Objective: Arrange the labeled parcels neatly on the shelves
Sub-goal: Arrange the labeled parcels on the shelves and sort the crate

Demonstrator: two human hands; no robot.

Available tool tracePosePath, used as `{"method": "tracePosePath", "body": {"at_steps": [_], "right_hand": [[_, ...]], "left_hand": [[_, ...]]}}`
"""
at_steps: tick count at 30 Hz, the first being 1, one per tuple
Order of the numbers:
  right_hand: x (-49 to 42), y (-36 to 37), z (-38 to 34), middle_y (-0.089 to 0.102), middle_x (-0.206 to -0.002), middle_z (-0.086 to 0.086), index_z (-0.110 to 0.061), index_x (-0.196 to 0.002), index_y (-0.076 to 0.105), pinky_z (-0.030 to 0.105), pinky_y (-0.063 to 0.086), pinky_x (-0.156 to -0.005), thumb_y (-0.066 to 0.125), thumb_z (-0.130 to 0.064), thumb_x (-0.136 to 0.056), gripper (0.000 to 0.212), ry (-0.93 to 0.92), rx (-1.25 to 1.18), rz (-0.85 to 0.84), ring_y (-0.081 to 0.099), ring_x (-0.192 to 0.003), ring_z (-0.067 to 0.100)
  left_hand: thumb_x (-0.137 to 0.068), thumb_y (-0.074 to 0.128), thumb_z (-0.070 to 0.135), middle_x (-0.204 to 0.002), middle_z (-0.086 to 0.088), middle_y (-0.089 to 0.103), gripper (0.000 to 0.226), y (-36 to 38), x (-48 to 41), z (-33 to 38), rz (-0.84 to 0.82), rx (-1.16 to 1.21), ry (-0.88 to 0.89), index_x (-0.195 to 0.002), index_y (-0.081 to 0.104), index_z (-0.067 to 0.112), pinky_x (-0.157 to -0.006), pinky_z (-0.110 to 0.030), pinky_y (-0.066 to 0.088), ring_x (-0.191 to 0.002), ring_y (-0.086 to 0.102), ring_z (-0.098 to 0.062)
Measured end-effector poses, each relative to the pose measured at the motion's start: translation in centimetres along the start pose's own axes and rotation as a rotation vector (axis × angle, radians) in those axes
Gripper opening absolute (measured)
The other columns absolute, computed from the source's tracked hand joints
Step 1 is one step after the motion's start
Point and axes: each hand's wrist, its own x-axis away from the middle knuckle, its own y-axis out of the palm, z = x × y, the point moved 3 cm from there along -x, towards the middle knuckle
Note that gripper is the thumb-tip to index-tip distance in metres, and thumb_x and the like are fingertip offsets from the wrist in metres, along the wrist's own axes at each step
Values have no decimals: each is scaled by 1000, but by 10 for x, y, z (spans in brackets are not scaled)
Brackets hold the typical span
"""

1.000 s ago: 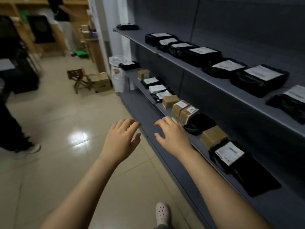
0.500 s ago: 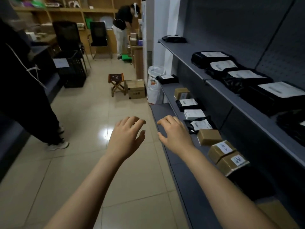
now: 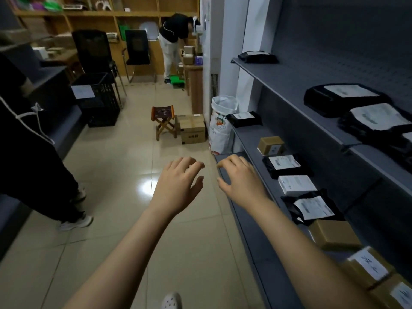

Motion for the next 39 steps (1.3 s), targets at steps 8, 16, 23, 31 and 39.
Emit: {"method": "tracePosePath", "body": {"at_steps": [8, 16, 23, 31, 39], "right_hand": [[-138, 43, 15, 55, -117, 3, -15, -120, 59, 36, 40, -96, 63, -23, -90, 31, 139, 24, 38, 48, -113, 23], [-247, 84, 75, 54, -115, 2, -17, -117, 60, 35, 40, -93, 62, -24, -89, 28, 228, 48, 63, 48, -110, 23], [-349, 109, 157, 56, -112, 2, -16, -113, 62, 34, 41, -90, 64, -23, -88, 27, 268, 41, 113, 50, -108, 22], [-417, 134, 237, 57, -108, 5, -14, -108, 63, 35, 42, -81, 67, -20, -85, 24, 370, 67, 97, 53, -103, 26], [-434, 169, 305, 58, -111, 7, -12, -111, 62, 38, 46, -87, 66, -21, -88, 25, 629, 70, 121, 52, -106, 27]], "left_hand": [[-80, 74, 21, -98, -4, 61, 26, 49, -102, -125, -36, 26, 147, -103, 64, 14, -72, -32, 43, -87, 56, -23], [-77, 76, 20, -94, -4, 60, 28, 134, -196, -196, -65, 60, 225, -101, 63, 14, -71, -34, 40, -85, 55, -25], [-76, 76, 20, -94, -4, 60, 29, 221, -297, -235, -113, 59, 274, -101, 63, 15, -71, -36, 46, -84, 55, -26], [-77, 73, 20, -91, -2, 58, 24, 316, -385, -261, -186, 118, 322, -98, 63, 15, -72, -32, 37, -84, 53, -25], [-84, 53, 28, -96, -4, 60, 26, 433, -450, -256, -385, 279, 578, -104, 63, 15, -72, -36, 43, -84, 57, -28]]}}
